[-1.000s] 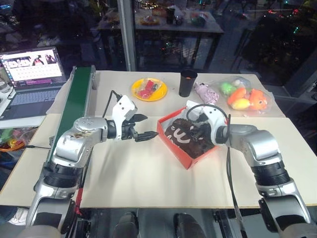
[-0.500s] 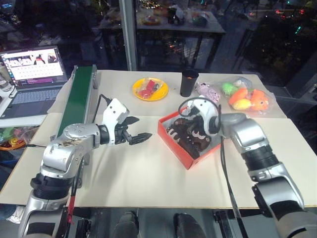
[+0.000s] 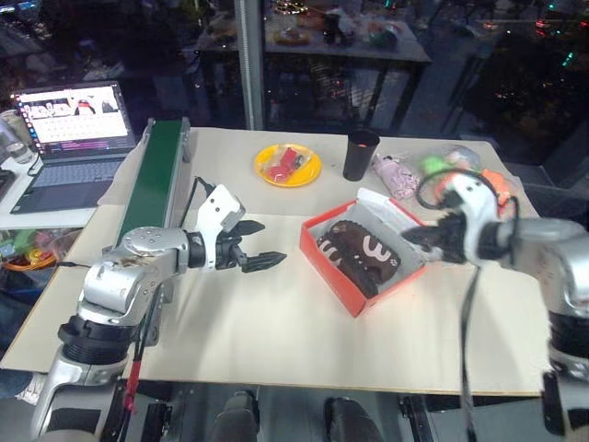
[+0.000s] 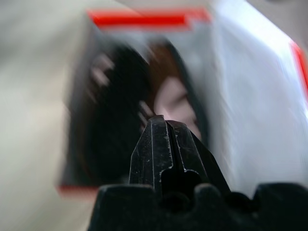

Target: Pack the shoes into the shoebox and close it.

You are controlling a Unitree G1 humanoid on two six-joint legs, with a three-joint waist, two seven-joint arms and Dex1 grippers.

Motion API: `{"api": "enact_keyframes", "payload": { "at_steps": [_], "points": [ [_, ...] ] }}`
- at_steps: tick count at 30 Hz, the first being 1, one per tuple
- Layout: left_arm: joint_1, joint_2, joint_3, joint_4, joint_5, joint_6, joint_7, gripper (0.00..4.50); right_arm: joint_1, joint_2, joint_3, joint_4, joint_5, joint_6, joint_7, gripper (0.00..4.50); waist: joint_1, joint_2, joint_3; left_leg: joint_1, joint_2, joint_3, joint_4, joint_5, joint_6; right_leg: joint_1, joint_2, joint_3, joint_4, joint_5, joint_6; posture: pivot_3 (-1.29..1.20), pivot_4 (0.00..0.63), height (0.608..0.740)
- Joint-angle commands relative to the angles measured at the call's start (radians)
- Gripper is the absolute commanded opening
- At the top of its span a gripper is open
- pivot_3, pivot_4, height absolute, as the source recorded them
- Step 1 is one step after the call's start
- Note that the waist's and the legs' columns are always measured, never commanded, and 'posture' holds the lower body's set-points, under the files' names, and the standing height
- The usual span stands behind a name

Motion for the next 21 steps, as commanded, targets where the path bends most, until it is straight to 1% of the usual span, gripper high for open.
{"api": "enact_keyframes", "payload": {
  "at_steps": [1,2,4,7,10,13,15,21],
  "points": [
    [-0.063,-0.012,-0.033,0.05,0.026,-0.066,-0.046,4.5,0.183,0.034,-0.043,-0.108,-0.071,-0.171,-0.083,0.03,-0.007,0.0,0.0,0.0,0.0,0.0,0.0,0.0,0.0,0.0,0.0,0.0,0.0,-0.001,0.002,0.0,0.15,0.736],
    [-0.068,-0.013,-0.037,0.06,0.03,-0.074,-0.053,4.5,0.215,0.041,-0.027,-0.116,-0.086,-0.219,-0.093,0.03,-0.014,0.0,0.0,0.001,0.0,0.0,0.001,0.0,0.0,-0.001,0.0,0.001,0.001,0.0,0.002,0.0,0.15,0.736],
    [-0.084,-0.02,-0.047,0.081,0.038,-0.087,-0.063,4.5,0.256,0.106,0.006,-0.079,-0.109,-0.277,-0.145,0.03,-0.031,0.0,0.0,0.003,0.0,0.0,0.002,0.0,0.0,0.001,0.001,0.002,0.001,0.0,0.002,0.0,0.15,0.736],
    [-0.097,-0.021,-0.055,0.084,0.041,-0.088,-0.076,4.5,0.272,0.212,0.093,0.121,-0.239,-0.503,-0.285,0.03,-0.046,-0.002,0.001,0.008,0.0,0.0,0.002,0.0,0.0,0.004,0.001,0.003,0.002,0.0,0.002,0.0,0.15,0.736],
    [-0.097,-0.013,-0.052,0.078,0.041,-0.082,-0.079,4.5,0.254,0.27,0.116,0.264,-0.297,-0.671,-0.345,0.03,-0.05,-0.002,0.001,0.01,-0.001,0.0,0.002,0.0,0.0,0.007,0.0,0.003,0.001,0.0,0.002,0.0,0.15,0.736],
    [-0.096,-0.008,-0.049,0.066,0.039,-0.07,-0.075,4.5,0.24,0.281,0.154,0.393,-0.363,-0.827,-0.384,0.03,-0.05,-0.001,0.001,0.009,-0.002,0.0,0.001,0.0,0.0,0.007,0.0,0.004,0.001,-0.001,0.003,0.0,0.15,0.736],
    [-0.095,-0.004,-0.046,0.058,0.036,-0.063,-0.073,4.5,0.232,0.291,0.163,0.448,-0.38,-0.895,-0.398,0.03,-0.05,-0.001,0.001,0.009,-0.002,0.0,0.001,0.0,0.0,0.007,0.0,0.004,0.001,-0.001,0.003,0.0,0.15,0.736],
    [-0.097,0.003,-0.04,0.033,0.027,-0.031,-0.057,4.5,0.138,0.31,0.207,0.644,-0.476,-1.148,-0.48,0.03,-0.059,-0.002,0.001,0.011,-0.002,0.0,0.0,0.0,0.0,0.008,0.001,0.005,0.002,-0.001,0.003,0.0,0.15,0.736]
  ]
}}
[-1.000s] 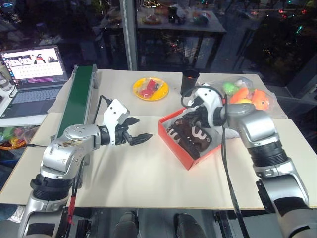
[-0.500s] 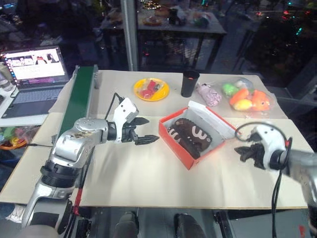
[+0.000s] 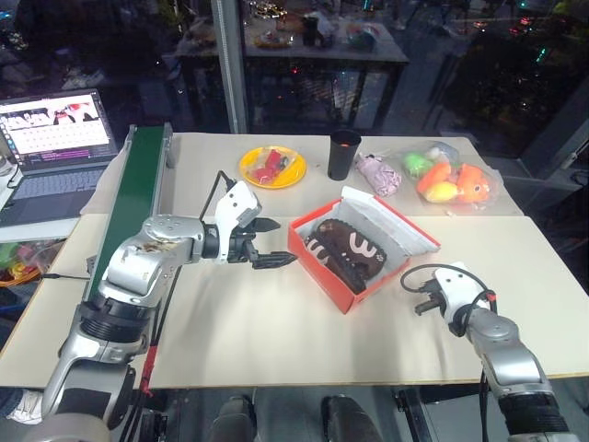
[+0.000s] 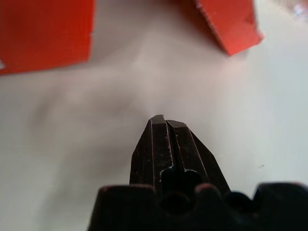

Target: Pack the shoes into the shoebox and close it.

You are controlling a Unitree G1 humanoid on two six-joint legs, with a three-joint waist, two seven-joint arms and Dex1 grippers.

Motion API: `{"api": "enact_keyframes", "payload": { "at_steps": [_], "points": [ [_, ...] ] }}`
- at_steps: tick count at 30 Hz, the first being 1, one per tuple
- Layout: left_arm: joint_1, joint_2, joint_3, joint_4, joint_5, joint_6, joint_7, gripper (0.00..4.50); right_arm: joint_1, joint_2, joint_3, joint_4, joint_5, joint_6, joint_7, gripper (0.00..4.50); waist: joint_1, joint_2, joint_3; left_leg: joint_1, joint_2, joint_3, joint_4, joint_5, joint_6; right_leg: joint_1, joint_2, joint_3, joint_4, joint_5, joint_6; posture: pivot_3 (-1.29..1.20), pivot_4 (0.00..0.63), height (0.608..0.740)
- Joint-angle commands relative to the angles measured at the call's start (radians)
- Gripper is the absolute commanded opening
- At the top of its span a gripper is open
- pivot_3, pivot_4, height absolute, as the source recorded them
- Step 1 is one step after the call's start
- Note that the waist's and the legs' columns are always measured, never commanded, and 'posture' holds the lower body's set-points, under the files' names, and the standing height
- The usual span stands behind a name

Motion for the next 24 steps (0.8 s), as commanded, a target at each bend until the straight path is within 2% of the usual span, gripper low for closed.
{"api": "enact_keyframes", "payload": {
  "at_steps": [1,6,13,24],
  "points": [
    [-0.027,0.011,0.028,-0.045,-0.007,0.016,0.009,4.5,-0.083,-0.005,0.019,0.104,-0.074,-0.189,-0.059,0.03,-0.001,0.0,0.0,0.0,0.0,0.0,0.0,0.0,0.0,0.0,0.0,0.0,0.0,0.0,0.0,0.0,0.15,0.736],
    [-0.038,0.012,0.027,-0.045,-0.007,0.029,0.01,4.5,-0.184,0.037,0.029,0.232,-0.074,-0.327,-0.071,0.03,-0.001,0.0,0.0,0.0,0.0,0.0,-0.001,0.0,0.0,0.0,0.0,0.0,0.0,0.0,0.0,0.0,0.15,0.736],
    [-0.048,0.012,0.026,-0.043,-0.006,0.036,0.011,4.5,-0.24,0.081,0.01,0.282,-0.062,-0.416,-0.089,0.03,0.001,0.0,0.0,0.0,0.0,0.0,-0.001,0.0,0.0,0.001,0.0,0.0,0.0,0.0,0.0,0.0,0.15,0.736],
    [-0.057,0.011,0.016,-0.033,0.001,0.022,-0.001,4.5,-0.187,0.062,-0.046,0.039,-0.016,-0.362,-0.06,0.03,0.001,0.0,0.0,0.0,0.0,0.0,-0.001,0.0,0.0,0.0,0.0,0.0,0.001,0.0,0.001,0.0,0.15,0.736]
  ]
}}
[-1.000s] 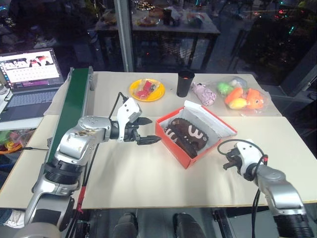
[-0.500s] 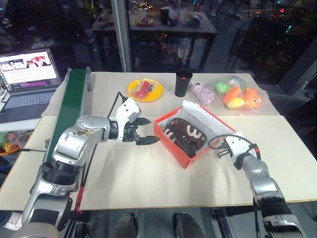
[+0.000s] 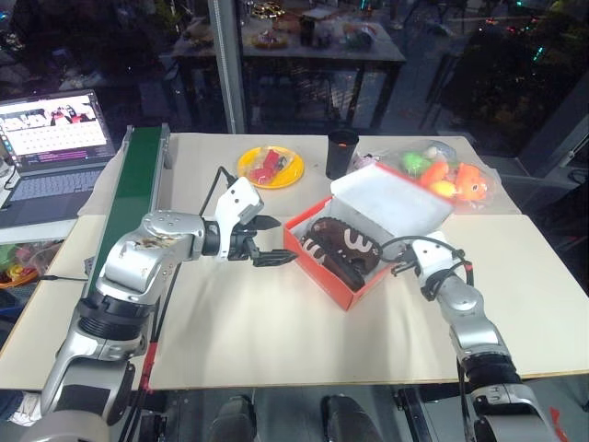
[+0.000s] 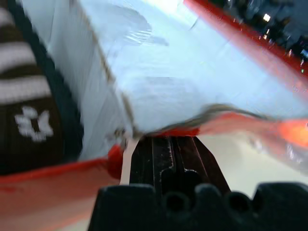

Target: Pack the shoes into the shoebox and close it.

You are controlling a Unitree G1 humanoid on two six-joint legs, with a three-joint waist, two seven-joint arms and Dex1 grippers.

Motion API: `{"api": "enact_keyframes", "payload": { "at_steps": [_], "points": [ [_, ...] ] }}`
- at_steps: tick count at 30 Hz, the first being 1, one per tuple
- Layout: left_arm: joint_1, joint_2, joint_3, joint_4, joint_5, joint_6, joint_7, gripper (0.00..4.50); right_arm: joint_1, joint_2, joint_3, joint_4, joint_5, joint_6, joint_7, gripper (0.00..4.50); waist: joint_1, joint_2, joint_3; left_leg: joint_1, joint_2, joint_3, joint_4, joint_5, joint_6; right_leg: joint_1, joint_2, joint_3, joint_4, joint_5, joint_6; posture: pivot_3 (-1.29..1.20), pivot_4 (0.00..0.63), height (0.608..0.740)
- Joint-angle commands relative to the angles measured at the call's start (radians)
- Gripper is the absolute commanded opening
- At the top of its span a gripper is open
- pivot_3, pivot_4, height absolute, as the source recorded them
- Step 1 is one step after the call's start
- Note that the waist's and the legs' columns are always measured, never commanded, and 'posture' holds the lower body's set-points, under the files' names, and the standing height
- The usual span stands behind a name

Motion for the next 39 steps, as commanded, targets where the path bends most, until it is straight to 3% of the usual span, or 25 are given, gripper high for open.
{"api": "enact_keyframes", "payload": {
  "at_steps": [1,11,19,24,30,39],
  "points": [
    [-0.036,0.005,0.014,-0.014,0.003,-0.019,-0.01,4.5,0.011,-0.023,-0.041,-0.132,0.024,0.028,0.014,0.03,0.0,0.0,0.0,0.0,0.0,0.0,0.0,0.0,0.0,0.0,0.0,0.0,0.0,0.0,0.0,0.0,0.15,0.736],
    [-0.053,-0.002,0.002,0.016,0.017,-0.037,-0.027,4.5,0.082,-0.006,-0.011,-0.384,0.063,0.202,0.099,0.03,-0.001,0.0,0.0,0.0,0.0,0.0,0.0,0.0,0.0,0.0,0.0,0.0,0.0,0.0,-0.001,0.0,0.15,0.736],
    [-0.053,-0.006,0.004,0.032,0.032,-0.051,-0.036,4.5,0.067,-0.012,-0.001,-0.404,0.048,0.24,0.131,0.03,0.002,0.0,0.0,0.0,0.0,0.0,0.0,0.0,0.0,0.0,0.0,0.0,0.001,0.0,-0.001,0.0,0.15,0.736],
    [-0.045,-0.003,0.009,0.025,0.035,-0.05,-0.035,4.5,0.099,-0.108,0.05,-0.349,-0.083,0.182,0.139,0.03,0.002,0.0,0.0,0.0,0.0,0.0,0.0,0.0,0.0,0.0,0.0,0.0,0.0,0.0,-0.001,0.0,0.15,0.736],
    [-0.039,0.001,0.013,0.016,0.032,-0.044,-0.034,4.5,0.069,-0.205,0.084,-0.269,-0.265,0.062,0.035,0.03,0.002,0.0,0.0,0.0,0.0,0.0,0.0,0.0,0.0,0.0,0.0,0.0,0.0,-0.001,-0.001,0.0,0.15,0.736],
    [-0.038,-0.005,0.01,0.017,0.033,-0.047,-0.031,4.5,-0.008,-0.242,0.057,-0.298,-0.313,0.031,0.007,0.03,0.001,0.0,0.0,0.001,0.0,0.0,0.0,0.0,0.0,0.0,0.0,0.0,0.001,-0.001,0.0,0.0,0.15,0.736]
  ]
}}
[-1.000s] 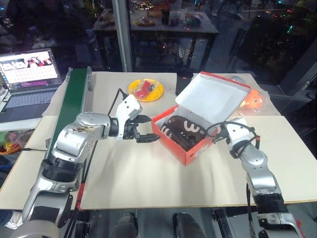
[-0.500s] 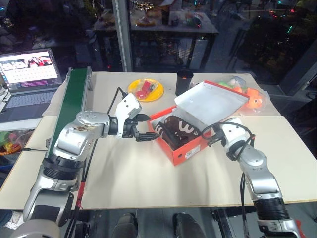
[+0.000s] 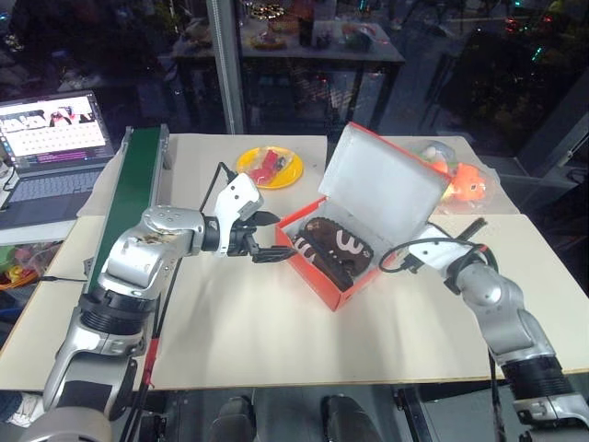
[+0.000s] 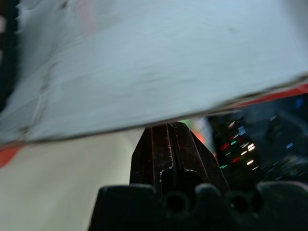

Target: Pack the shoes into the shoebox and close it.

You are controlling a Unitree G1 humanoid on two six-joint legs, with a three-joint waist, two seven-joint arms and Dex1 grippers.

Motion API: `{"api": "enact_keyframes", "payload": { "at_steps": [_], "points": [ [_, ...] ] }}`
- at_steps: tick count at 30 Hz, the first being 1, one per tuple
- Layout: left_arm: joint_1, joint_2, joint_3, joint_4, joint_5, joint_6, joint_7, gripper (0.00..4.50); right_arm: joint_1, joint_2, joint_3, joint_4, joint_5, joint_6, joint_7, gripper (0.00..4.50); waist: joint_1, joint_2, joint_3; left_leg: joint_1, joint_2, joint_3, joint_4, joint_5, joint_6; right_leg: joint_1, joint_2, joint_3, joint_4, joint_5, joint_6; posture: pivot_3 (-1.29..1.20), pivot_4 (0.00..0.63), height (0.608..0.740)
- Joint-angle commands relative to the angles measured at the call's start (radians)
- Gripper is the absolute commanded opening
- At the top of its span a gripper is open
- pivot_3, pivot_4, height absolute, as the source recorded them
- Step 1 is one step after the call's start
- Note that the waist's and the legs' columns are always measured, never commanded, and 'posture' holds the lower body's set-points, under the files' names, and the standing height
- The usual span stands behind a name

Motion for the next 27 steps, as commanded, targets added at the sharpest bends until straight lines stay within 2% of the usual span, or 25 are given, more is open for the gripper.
{"api": "enact_keyframes", "payload": {
  "at_steps": [1,5,9,11,14,20,24,27],
  "points": [
    [-0.015,0.001,0.013,-0.022,0.0,-0.015,-0.002,4.5,-0.049,0.001,-0.049,-0.074,0.046,0.001,0.02,0.03,0.001,0.0,0.0,0.0,0.0,0.0,0.0,0.0,0.0,0.0,0.0,0.0,0.0,0.0,0.0,0.0,0.15,0.736],
    [-0.015,-0.001,0.013,-0.017,0.002,-0.019,-0.001,4.5,-0.068,0.089,-0.09,-0.168,0.255,0.155,0.139,0.03,-0.001,0.0,0.0,0.0,0.0,0.0,0.0,0.0,0.0,0.0,0.0,0.0,0.0,0.0,0.0,0.0,0.15,0.736],
    [-0.008,0.002,0.019,-0.023,0.002,-0.017,0.001,4.5,-0.095,0.23,-0.195,-0.325,0.64,0.5,0.235,0.03,0.0,0.0,0.0,0.001,0.001,-0.001,0.0,0.0,0.0,0.002,0.001,0.0,0.001,0.002,0.003,0.0,0.15,0.736],
    [-0.002,0.003,0.021,-0.029,0.0,-0.014,0.004,4.5,-0.099,0.252,-0.218,-0.382,0.771,0.628,0.272,0.03,0.002,0.0,0.0,0.001,0.0,-0.001,0.0,0.0,0.0,0.002,0.0,0.0,0.001,0.003,0.004,0.0,0.15,0.736],
    [0.004,0.003,0.023,-0.038,-0.002,-0.012,0.007,4.5,-0.095,0.254,-0.216,-0.435,0.877,0.743,0.298,0.03,0.006,0.0,0.0,0.001,0.0,-0.001,0.0,0.0,0.0,0.002,0.0,0.0,0.001,0.001,0.0,0.0,0.15,0.736],
    [0.02,0.009,0.036,-0.057,-0.008,0.0,0.021,4.5,-0.103,0.243,-0.098,-0.487,0.922,0.869,0.319,0.03,0.005,0.0,0.0,0.001,0.001,-0.001,0.0,0.0,0.0,0.002,0.0,-0.001,0.001,0.0,-0.001,0.0,0.15,0.736],
    [0.036,0.009,0.042,-0.067,-0.011,0.004,0.034,4.5,-0.125,0.238,0.039,-0.396,0.796,0.813,0.307,0.03,0.002,0.0,0.0,0.001,0.001,-0.001,0.0,0.0,0.0,0.002,0.0,-0.001,0.001,0.0,-0.001,0.0,0.15,0.736],
    [0.053,0.008,0.046,-0.074,-0.009,0.004,0.042,4.5,-0.18,0.269,0.111,-0.224,0.685,0.714,0.28,0.03,0.001,0.0,0.0,0.001,0.001,-0.001,0.0,0.0,0.0,0.002,0.0,-0.001,0.001,0.0,-0.001,0.0,0.15,0.736]
  ]
}}
